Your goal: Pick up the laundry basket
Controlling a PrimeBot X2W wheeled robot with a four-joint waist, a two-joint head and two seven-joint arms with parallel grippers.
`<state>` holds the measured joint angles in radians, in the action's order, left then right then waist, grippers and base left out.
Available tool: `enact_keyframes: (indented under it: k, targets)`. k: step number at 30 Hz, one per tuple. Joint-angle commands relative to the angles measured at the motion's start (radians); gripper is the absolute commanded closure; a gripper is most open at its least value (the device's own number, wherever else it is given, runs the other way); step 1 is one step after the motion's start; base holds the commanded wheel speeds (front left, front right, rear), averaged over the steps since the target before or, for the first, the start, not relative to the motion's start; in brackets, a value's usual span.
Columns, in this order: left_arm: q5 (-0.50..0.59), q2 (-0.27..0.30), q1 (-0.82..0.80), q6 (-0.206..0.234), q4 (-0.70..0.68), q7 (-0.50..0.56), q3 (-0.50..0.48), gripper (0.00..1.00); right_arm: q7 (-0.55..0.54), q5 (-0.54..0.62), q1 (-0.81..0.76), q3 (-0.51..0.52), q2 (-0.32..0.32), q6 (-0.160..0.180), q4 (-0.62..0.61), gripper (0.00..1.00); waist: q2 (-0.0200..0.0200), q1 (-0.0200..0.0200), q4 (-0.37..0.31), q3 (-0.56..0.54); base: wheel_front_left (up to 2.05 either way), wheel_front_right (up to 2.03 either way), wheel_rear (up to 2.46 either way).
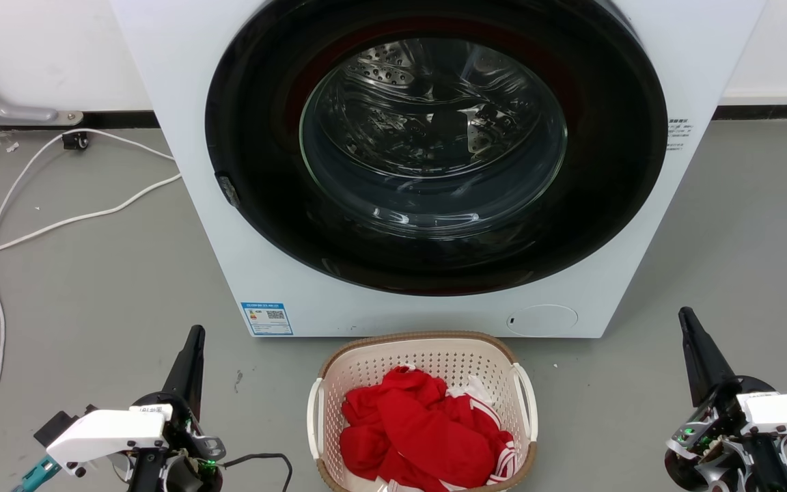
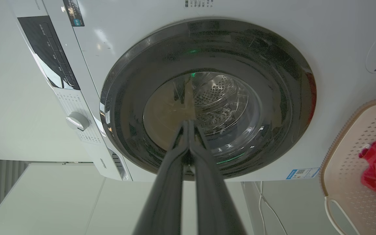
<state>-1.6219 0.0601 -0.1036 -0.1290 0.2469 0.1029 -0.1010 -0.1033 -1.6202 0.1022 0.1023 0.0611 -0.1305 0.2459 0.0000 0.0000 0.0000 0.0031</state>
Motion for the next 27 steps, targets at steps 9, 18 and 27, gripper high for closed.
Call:
enact_keyframes:
  k: [9,18,27]
  targets:
    - [0.006,-0.002,-0.009,-0.003,0.0,0.005,-0.004,1.0,-0.003,0.005,0.012,0.003,-0.004,0.0,0.002,1.0,0.0,0.0,0.0,0.0,0.0,0.0,0.0]
    - [0.007,-0.003,-0.009,-0.003,0.0,0.006,-0.005,1.0,-0.005,0.006,0.012,0.004,-0.005,0.0,0.002,1.0,0.0,0.0,0.0,0.0,0.0,0.0,0.0]
    - [0.017,-0.004,0.005,0.0,-0.01,-0.033,0.033,0.0,0.033,0.019,-0.019,-0.027,-0.003,0.0,-0.019,0.0,0.0,0.0,0.0,0.0,0.0,0.0,0.0]
